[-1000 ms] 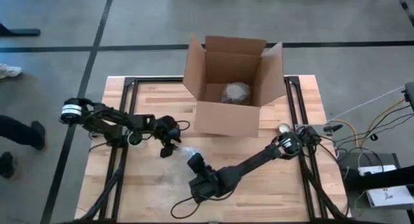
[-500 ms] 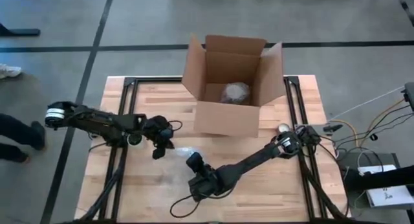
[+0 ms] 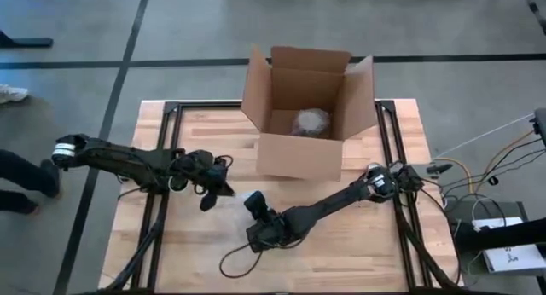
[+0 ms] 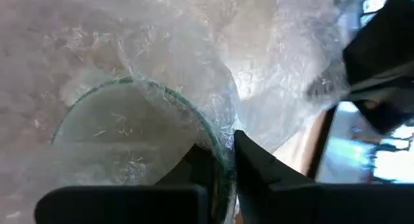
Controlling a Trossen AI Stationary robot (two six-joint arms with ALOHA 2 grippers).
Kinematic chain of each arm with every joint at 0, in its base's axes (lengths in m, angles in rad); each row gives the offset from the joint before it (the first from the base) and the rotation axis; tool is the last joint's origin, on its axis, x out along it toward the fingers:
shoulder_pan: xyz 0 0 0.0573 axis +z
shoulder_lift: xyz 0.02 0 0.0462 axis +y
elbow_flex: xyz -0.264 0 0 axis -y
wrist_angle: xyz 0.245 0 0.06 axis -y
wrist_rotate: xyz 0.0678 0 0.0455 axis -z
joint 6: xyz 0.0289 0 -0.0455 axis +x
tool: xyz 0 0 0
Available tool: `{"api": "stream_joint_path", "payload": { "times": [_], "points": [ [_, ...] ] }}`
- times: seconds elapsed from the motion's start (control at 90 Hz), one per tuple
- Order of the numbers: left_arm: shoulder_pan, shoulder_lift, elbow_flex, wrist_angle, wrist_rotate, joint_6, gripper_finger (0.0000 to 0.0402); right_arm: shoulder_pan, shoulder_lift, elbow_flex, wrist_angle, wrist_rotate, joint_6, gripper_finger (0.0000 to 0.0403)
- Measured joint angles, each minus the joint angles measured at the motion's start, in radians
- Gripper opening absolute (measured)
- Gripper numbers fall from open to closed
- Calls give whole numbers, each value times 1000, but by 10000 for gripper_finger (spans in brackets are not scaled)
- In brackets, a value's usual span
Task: Wrap mug
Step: Wrap the blue patterned mug with the bubble wrap
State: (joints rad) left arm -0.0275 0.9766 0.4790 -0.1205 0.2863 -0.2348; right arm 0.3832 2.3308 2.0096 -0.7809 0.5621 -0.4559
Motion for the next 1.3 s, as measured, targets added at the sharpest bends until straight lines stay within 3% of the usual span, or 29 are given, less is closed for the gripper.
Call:
{"api": "stream_joint_path", "payload": {
  "times": [0.411,0.589,0.756,0.867,1.078,1.2,1.3],
  "points": [
    [-128,137,132,77,-37,-6,0,-77,-5,45,-63,-211,139,18],
    [-137,168,175,-33,-45,-10,0,-81,-7,47,-72,-251,153,18],
    [-137,171,162,-121,-224,-3,0,-78,-8,47,-73,-274,148,18],
    [-136,187,107,-93,-284,-28,0,-78,-9,47,-73,-285,149,18],
    [-167,269,-1,152,-237,-102,0,-81,-10,48,-71,-341,155,18],
    [-198,320,-21,275,-224,-112,0,-103,-10,48,-82,-410,208,18],
    [-217,356,-16,282,-220,-112,0,-119,-6,47,-92,-506,253,17]
  ]
}}
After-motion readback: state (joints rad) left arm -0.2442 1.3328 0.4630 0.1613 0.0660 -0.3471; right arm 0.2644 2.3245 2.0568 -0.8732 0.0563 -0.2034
